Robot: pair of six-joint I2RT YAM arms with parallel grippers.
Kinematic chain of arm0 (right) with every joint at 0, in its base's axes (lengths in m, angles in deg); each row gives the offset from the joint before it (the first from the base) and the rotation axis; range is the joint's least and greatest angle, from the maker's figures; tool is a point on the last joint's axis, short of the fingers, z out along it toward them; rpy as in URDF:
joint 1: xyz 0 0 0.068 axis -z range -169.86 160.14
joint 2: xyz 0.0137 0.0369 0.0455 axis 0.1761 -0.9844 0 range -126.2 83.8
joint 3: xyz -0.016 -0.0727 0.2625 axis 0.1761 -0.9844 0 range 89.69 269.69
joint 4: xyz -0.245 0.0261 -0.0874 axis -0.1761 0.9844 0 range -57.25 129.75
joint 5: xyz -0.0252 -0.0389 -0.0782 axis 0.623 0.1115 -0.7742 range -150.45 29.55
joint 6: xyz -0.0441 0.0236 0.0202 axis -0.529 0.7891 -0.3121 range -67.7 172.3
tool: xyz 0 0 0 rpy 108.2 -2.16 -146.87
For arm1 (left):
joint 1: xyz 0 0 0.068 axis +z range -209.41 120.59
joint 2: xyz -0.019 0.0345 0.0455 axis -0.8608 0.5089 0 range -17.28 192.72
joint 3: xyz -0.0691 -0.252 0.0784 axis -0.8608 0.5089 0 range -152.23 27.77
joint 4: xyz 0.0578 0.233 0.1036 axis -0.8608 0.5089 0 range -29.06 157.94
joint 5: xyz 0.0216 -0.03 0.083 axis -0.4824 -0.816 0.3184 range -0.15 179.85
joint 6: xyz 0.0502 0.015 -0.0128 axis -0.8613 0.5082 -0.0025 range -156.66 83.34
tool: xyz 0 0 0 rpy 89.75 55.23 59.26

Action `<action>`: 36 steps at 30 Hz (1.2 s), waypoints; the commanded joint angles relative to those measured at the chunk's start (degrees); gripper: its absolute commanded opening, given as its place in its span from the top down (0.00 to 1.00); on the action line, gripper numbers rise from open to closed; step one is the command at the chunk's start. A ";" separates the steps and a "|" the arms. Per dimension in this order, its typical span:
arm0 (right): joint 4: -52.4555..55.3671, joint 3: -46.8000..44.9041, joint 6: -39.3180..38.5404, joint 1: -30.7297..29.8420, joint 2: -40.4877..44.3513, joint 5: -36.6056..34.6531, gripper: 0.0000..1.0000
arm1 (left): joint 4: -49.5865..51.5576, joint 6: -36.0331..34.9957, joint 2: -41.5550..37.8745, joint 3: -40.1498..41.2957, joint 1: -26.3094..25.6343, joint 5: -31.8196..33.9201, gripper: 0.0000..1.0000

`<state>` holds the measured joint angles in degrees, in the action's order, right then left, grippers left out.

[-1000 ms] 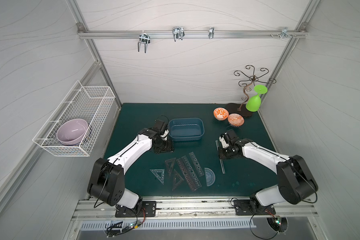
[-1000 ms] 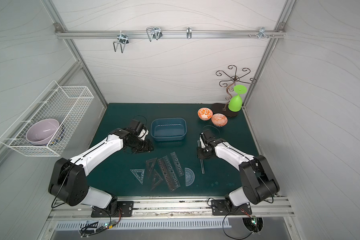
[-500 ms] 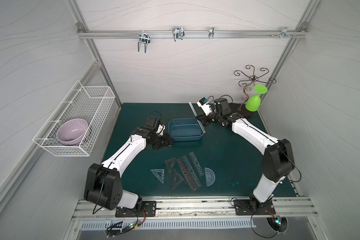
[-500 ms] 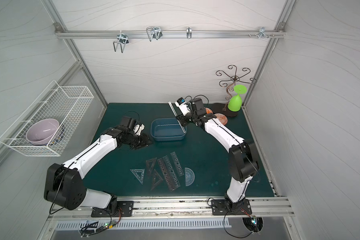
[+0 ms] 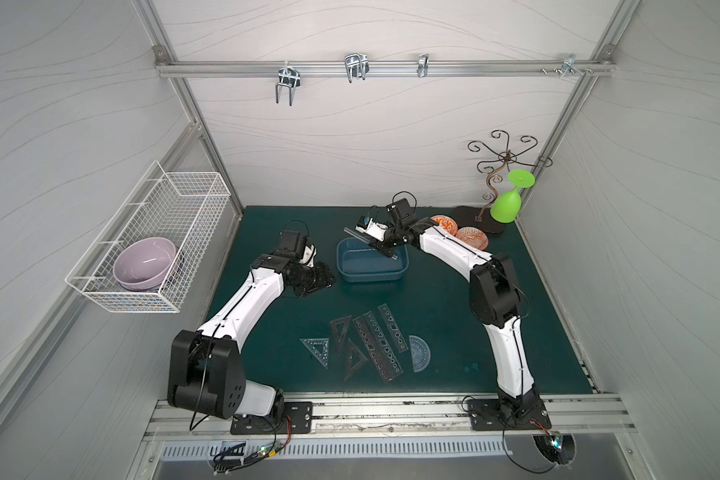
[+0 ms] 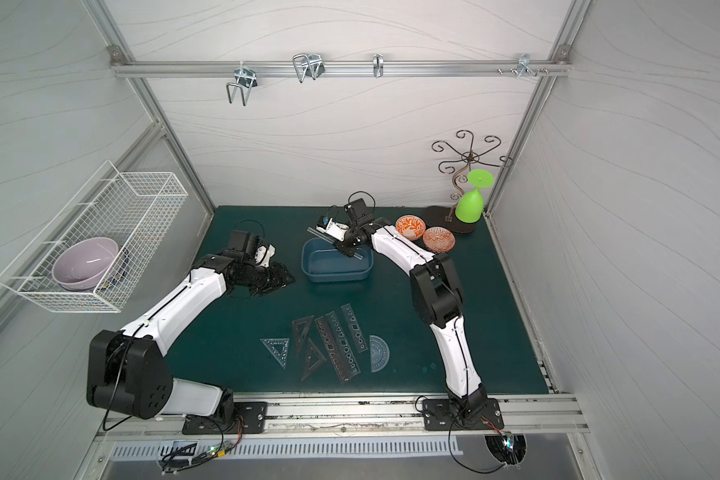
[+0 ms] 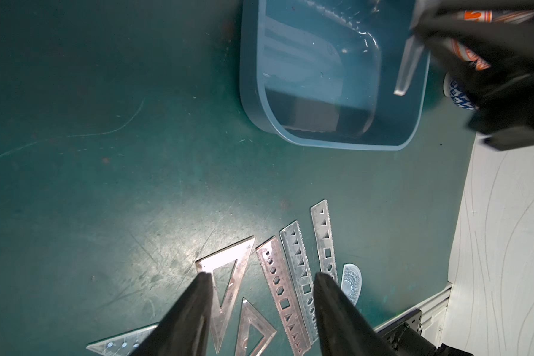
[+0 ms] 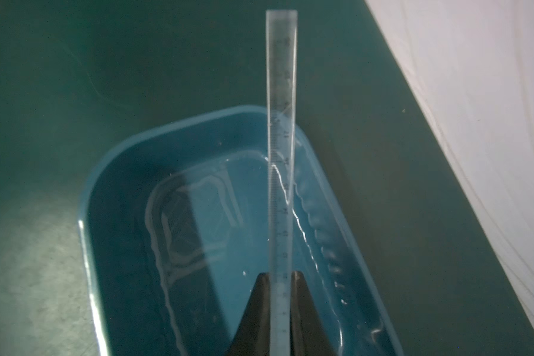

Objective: Put the scattered rulers into the storage box
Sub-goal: Place the ruler in the storage box.

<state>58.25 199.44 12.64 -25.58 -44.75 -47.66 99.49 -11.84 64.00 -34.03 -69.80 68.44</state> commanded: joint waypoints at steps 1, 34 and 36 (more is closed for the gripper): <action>2.95 0.48 -5.09 -0.93 -1.94 -4.42 1.00 | -0.75 -0.91 0.81 -1.78 0.46 0.41 0.43; -9.11 2.39 -15.27 -4.44 -11.80 -21.00 0.65 | 0.04 -1.26 -0.68 -0.61 0.71 2.50 0.43; -11.13 2.39 -16.44 -4.48 -12.21 -21.70 0.65 | 0.04 -1.26 -0.72 -0.65 0.68 2.51 0.43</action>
<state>50.16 201.15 -1.80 -29.71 -54.92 -67.83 99.58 -12.13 64.20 -34.01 -69.52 70.04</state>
